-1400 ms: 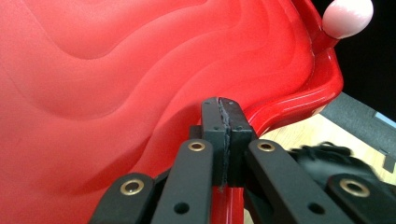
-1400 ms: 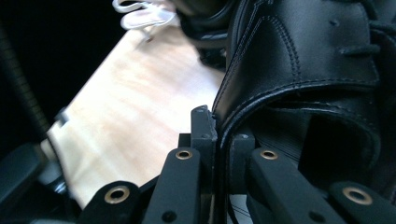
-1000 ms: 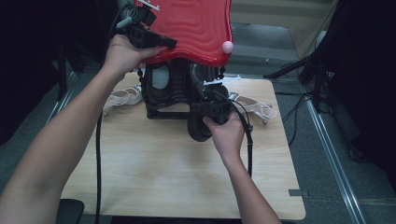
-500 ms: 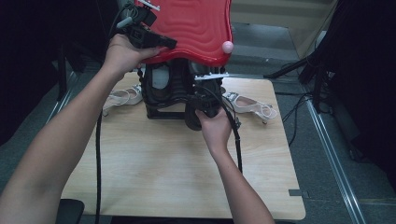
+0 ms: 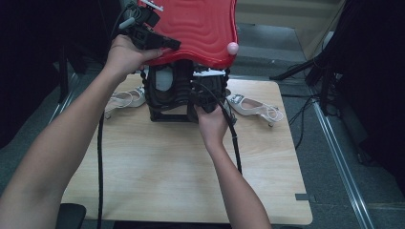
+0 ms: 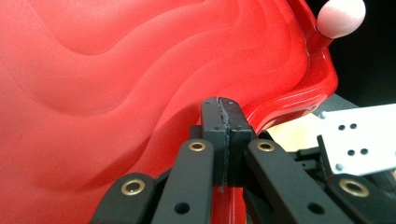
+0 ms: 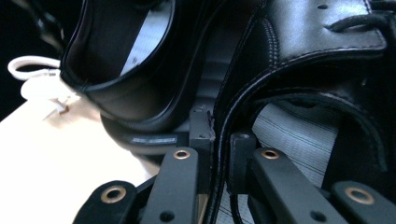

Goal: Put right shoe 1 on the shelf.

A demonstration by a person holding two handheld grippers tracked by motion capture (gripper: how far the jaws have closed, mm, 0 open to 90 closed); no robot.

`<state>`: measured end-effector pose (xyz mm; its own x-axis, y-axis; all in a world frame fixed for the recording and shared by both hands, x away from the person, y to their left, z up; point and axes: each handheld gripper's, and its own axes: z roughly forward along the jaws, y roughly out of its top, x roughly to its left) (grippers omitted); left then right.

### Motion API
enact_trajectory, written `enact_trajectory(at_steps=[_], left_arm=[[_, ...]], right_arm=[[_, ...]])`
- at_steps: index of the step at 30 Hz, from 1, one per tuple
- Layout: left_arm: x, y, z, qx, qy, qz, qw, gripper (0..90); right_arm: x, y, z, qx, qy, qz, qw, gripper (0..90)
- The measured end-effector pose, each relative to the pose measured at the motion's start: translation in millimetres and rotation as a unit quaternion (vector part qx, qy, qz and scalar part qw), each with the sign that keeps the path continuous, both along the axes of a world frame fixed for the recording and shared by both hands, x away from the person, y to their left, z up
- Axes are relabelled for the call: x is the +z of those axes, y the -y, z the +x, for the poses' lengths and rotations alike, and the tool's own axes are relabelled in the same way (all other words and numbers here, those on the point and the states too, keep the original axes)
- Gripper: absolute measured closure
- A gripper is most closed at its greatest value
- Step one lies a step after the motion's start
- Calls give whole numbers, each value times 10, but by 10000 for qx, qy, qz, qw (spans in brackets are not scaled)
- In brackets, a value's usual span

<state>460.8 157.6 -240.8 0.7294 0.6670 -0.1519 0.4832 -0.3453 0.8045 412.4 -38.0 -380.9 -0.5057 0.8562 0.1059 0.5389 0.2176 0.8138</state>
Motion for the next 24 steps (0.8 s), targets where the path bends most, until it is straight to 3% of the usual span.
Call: enact_trajectory(at_steps=[4,15,18,24], left_arm=[[-2,-1,3,3,9,-1,10000,900],[-10,0,-3,20,79,-3,10000,900],[-11,5,-4,33,83,-9,10000,900],[-10,8,-7,41,102,10,9999,900]], right_arm=[[-19,2,40,15,137,-47,9999,824],[-62,-49,49,205,-75,-123,9997,694],[-41,-44,33,243,-53,-14,9997,651],[35,-9,-39,285,-78,-82,9995,650]])
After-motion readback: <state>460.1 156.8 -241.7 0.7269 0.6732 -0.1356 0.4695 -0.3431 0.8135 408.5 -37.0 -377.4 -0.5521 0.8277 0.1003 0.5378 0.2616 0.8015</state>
